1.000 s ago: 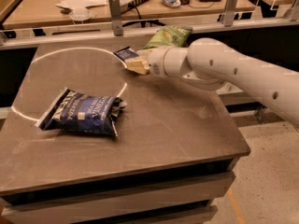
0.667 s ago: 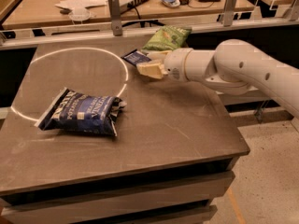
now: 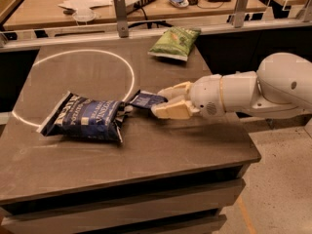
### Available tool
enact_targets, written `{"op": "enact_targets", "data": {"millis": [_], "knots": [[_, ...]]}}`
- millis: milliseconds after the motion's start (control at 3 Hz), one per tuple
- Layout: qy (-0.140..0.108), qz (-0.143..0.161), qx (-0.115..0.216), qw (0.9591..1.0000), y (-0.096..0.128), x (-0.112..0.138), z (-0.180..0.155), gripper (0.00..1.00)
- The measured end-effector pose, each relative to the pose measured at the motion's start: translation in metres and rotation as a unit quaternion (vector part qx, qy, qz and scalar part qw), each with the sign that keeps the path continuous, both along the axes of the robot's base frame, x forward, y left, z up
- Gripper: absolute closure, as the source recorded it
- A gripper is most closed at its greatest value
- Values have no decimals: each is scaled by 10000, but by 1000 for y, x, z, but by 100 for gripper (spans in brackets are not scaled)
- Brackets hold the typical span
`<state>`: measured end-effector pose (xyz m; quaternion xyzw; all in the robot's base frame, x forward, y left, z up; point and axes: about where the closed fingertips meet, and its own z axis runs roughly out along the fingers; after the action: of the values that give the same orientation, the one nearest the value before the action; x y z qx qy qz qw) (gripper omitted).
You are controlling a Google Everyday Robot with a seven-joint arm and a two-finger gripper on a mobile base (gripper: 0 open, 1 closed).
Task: Move rxbar blueberry near blue chip bag
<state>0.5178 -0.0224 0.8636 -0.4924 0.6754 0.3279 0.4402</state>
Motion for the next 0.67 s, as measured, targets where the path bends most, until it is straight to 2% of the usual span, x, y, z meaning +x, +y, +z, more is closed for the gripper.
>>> {"op": "enact_targets", "data": {"millis": [333, 667], "knots": [[185, 382, -132, 9990, 3, -42, -7, 100], [352, 400, -223, 9983, 6, -68, -12, 82]]}}
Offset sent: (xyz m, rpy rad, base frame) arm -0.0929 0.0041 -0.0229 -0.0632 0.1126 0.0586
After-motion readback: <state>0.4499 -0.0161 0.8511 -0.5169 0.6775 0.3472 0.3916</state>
